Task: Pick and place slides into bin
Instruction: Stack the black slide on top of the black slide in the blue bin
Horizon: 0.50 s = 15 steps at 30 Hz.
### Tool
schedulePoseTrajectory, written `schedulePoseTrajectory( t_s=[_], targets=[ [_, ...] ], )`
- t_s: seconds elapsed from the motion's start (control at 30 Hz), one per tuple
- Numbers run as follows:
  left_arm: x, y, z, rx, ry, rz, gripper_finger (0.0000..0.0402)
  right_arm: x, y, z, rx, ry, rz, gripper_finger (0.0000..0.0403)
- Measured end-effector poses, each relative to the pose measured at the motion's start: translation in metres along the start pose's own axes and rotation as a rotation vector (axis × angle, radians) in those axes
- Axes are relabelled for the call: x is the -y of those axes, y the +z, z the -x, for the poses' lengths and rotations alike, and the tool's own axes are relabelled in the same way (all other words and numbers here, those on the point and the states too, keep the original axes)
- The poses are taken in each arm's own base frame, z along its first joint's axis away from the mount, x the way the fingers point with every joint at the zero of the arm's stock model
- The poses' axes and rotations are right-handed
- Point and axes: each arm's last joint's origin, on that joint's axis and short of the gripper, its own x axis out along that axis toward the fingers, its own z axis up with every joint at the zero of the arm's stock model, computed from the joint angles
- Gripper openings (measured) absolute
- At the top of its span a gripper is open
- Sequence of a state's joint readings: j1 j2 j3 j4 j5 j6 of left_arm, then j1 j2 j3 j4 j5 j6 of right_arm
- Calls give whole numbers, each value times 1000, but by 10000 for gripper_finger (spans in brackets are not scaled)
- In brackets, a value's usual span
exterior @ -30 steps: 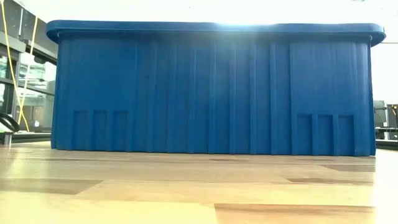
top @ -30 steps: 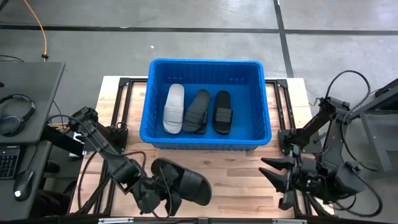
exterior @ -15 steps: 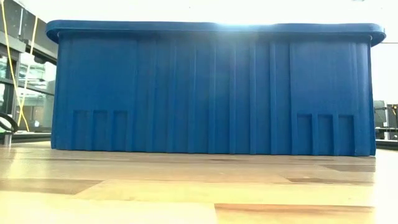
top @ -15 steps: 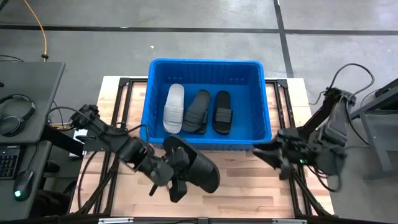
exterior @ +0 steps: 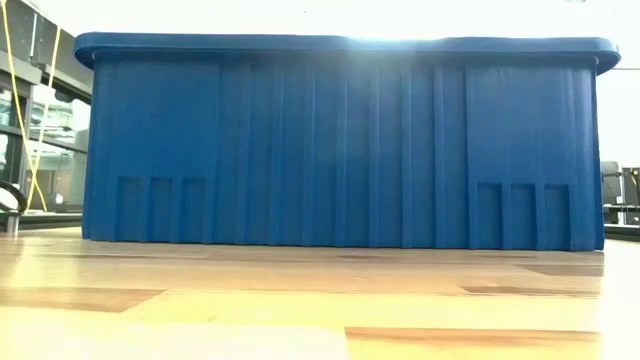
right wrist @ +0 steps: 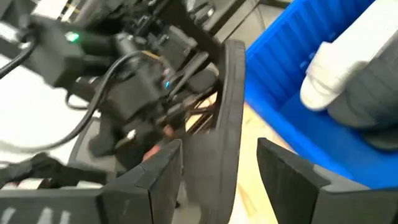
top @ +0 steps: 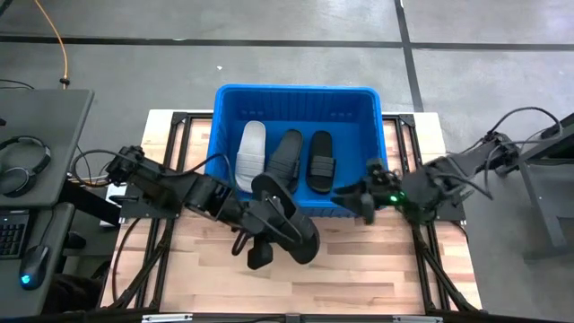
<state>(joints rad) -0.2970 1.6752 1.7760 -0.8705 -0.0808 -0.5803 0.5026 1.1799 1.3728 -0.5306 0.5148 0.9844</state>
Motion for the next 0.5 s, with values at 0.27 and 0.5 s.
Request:
schedulePoseTrajectory(
  t_s=[0.27, 0.5],
  targets=[
    [-16, 10, -1, -4, -5, -120, 0, 16, 20, -41, 24, -34, -46, 197],
    [-25, 15, -1, -19, -20, -198, 0, 29, 25, -64, -36, -52, -105, 197]
  ],
)
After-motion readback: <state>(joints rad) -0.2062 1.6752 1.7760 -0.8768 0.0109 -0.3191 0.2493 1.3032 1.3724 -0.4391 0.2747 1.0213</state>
